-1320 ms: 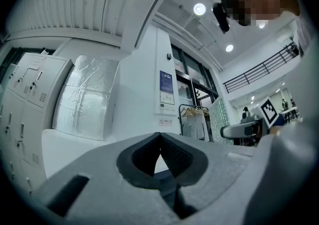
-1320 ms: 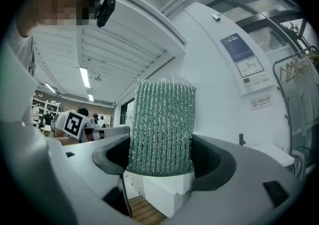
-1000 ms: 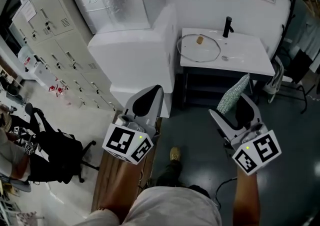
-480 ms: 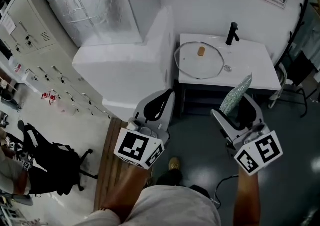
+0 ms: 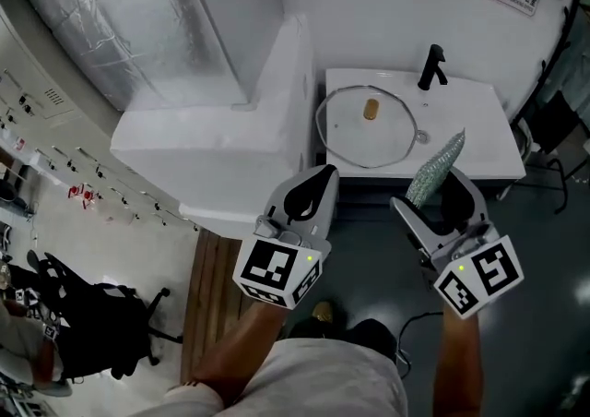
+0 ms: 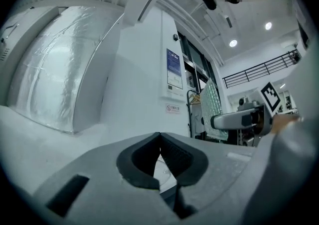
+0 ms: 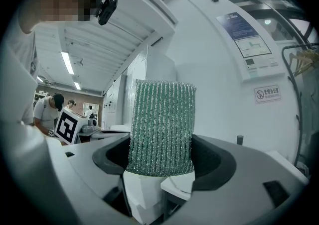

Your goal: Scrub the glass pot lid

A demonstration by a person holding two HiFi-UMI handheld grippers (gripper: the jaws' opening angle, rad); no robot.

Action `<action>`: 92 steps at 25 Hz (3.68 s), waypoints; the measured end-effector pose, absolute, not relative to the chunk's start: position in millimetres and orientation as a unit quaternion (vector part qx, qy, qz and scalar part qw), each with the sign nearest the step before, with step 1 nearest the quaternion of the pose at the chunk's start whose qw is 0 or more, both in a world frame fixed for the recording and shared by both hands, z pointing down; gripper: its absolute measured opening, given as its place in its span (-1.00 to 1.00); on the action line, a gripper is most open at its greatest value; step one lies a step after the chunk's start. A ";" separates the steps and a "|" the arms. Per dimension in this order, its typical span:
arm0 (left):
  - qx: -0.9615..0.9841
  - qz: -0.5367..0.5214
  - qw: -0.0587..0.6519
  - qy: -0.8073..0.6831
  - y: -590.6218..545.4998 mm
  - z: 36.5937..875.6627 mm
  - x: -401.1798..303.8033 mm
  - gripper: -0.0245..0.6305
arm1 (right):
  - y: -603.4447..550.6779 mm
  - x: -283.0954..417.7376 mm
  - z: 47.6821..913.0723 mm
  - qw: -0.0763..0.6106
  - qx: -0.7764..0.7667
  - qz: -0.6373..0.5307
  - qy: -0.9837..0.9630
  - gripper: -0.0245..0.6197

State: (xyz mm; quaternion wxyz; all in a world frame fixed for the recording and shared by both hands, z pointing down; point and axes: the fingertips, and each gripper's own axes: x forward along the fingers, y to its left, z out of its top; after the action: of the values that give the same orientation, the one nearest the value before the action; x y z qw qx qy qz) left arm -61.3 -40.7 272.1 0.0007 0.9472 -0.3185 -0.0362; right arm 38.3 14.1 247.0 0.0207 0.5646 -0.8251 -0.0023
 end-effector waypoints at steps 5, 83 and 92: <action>0.944 -0.021 0.036 -0.327 -64.9 291.0 -47.1 -0.88 | -11.3 44.5 251.0 0.044 0.555 -0.002 -0.831 0.16; 0.755 0.138 0.399 -0.502 -242.5 526.1 -17.8 -0.55 | -320.2 41.5 529.9 0.734 -0.091 -0.066 -0.670 0.16; 0.754 0.147 0.391 -0.507 -242.2 528.1 -20.7 -0.65 | -346.1 68.8 521.9 0.678 -0.005 0.065 -0.732 0.16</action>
State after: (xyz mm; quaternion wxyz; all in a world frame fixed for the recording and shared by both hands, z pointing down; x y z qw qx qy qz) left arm -20.7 -242.2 528.1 0.3909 0.7543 -0.5066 0.1470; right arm 68.8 -346.1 521.9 0.6781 -0.0052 -0.7321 0.0653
